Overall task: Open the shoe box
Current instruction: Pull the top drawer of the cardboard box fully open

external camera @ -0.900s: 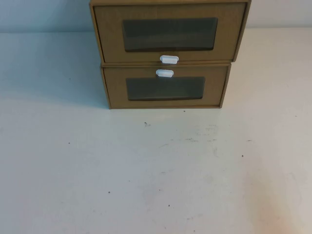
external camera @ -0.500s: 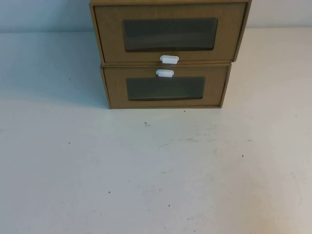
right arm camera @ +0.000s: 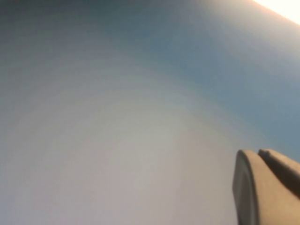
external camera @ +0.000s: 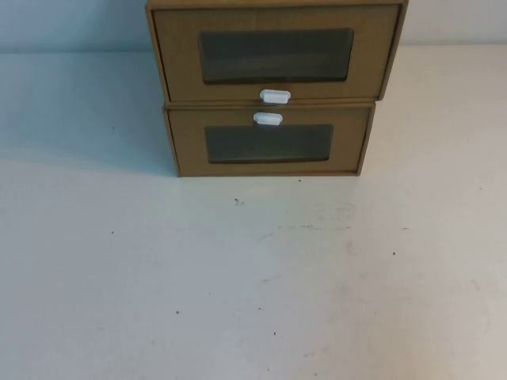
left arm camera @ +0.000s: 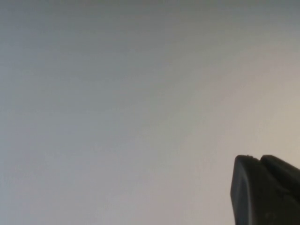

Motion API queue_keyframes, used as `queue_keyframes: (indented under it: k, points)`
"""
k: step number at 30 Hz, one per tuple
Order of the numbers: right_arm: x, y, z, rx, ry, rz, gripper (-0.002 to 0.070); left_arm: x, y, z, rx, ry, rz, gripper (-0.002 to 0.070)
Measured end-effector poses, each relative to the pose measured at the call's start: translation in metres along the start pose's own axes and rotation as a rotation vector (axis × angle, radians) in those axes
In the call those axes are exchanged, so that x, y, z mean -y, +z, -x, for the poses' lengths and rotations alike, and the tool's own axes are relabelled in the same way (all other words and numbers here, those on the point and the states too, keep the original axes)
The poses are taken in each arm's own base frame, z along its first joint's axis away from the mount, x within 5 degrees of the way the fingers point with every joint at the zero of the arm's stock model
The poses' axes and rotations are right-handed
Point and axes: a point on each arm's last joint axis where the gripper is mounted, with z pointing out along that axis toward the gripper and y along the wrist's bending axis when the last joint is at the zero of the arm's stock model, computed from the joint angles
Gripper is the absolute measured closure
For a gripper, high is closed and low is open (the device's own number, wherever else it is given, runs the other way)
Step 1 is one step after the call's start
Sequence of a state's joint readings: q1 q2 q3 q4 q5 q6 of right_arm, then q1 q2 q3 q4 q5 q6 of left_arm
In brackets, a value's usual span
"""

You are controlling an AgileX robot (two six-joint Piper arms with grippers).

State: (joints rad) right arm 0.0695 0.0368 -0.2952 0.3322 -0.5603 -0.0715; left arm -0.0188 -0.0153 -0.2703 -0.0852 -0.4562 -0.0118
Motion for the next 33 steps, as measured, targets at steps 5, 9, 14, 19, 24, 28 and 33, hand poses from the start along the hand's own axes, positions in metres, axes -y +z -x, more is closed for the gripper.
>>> queue_keyframes:
  k: [5, 9, 14, 19, 24, 28, 33]
  points:
    - [0.001, 0.003, -0.049, -0.437, -0.013, -0.001, 0.0689, -0.002, -0.001, -0.045, -0.404, 0.021, 0.007, 0.068]
    - [0.009, -0.021, -0.104, -0.847, -0.027, -0.029, 0.069, -0.006, -0.018, -0.095, -0.714, 0.025, 0.023, 0.068]
    - [0.022, -0.051, -0.14, -1.044, -0.058, -0.07, 0.069, -0.01, -0.042, -0.136, -0.937, 0.009, 0.051, 0.068]
    - [0.026, -0.04, -0.133, -0.837, -0.091, -0.085, 0.0689, -0.011, -0.036, -0.136, -0.855, -0.07, 0.091, 0.068]
    - [0.023, -0.005, -0.09, -0.363, 0.012, -0.12, 0.0689, -0.008, 0.005, -0.081, -0.268, -0.164, 0.061, 0.068]
    - [0.008, 0.03, -0.044, -0.14, 0.081, -0.084, 0.069, -0.002, 0.042, -0.016, 0.03, -0.162, 0.017, 0.068]
    - [-0.02, 0.084, 0.002, -0.209, 0.121, -0.014, 0.069, 0.007, 0.093, 0.031, -0.103, -0.124, 0.01, 0.068]
